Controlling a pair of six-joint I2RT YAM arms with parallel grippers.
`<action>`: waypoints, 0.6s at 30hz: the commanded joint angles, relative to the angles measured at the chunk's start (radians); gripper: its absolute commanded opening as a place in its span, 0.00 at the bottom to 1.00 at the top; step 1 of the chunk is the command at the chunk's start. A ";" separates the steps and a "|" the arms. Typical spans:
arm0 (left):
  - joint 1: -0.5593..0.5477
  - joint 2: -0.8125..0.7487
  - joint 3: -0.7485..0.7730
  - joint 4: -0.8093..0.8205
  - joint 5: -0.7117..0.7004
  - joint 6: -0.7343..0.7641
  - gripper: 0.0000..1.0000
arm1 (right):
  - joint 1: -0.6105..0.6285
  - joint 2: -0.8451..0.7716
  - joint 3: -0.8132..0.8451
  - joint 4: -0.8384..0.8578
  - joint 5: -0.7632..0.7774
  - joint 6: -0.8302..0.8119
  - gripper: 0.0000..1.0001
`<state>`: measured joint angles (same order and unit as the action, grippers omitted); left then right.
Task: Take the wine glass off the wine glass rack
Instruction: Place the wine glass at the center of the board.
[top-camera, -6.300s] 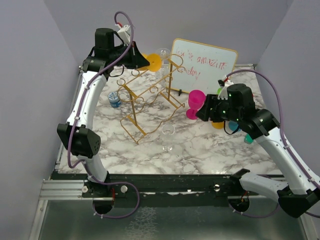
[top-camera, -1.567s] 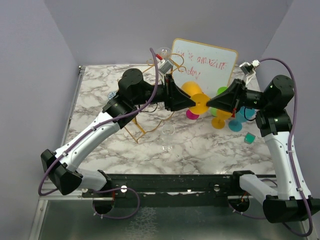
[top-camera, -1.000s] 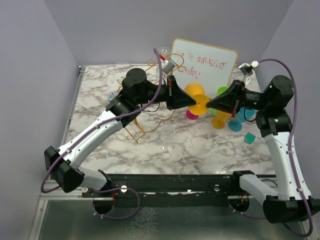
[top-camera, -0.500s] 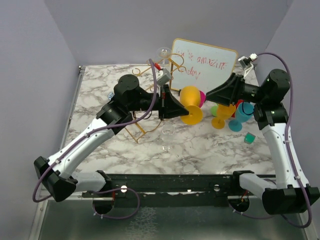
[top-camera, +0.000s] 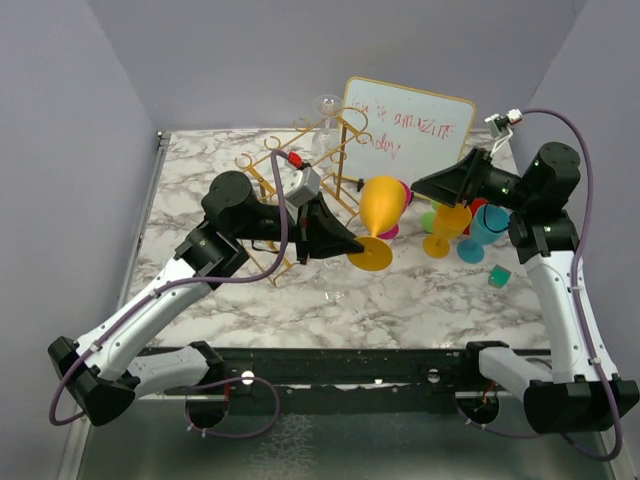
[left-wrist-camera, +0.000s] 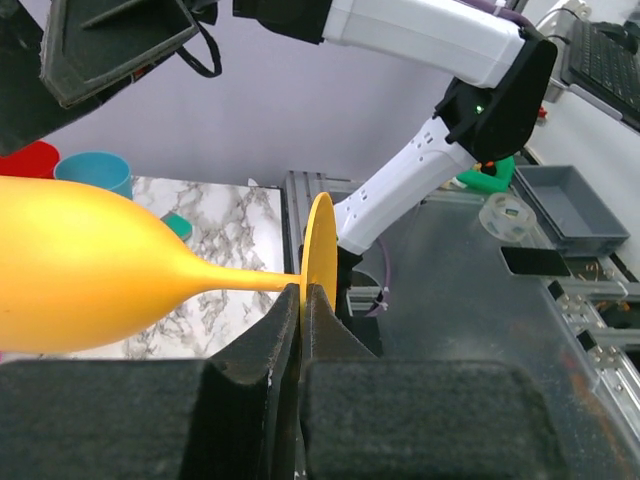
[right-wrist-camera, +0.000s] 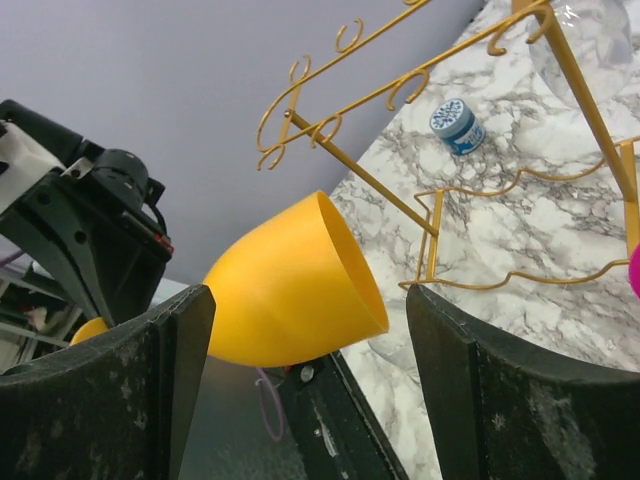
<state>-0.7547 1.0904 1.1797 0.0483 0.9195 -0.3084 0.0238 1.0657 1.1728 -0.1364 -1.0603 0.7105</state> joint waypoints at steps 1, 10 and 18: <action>-0.003 0.004 -0.020 0.081 0.118 0.026 0.00 | -0.005 0.015 0.047 -0.067 -0.029 -0.059 0.83; -0.006 -0.052 -0.075 0.092 0.188 0.187 0.00 | -0.018 0.061 -0.080 0.527 -0.274 0.437 0.81; -0.005 -0.053 -0.062 0.103 0.223 0.199 0.00 | 0.042 0.028 -0.136 0.633 -0.346 0.501 0.81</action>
<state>-0.7551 1.0481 1.1027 0.1150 1.0832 -0.1444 0.0441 1.1332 1.0439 0.3576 -1.3167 1.1397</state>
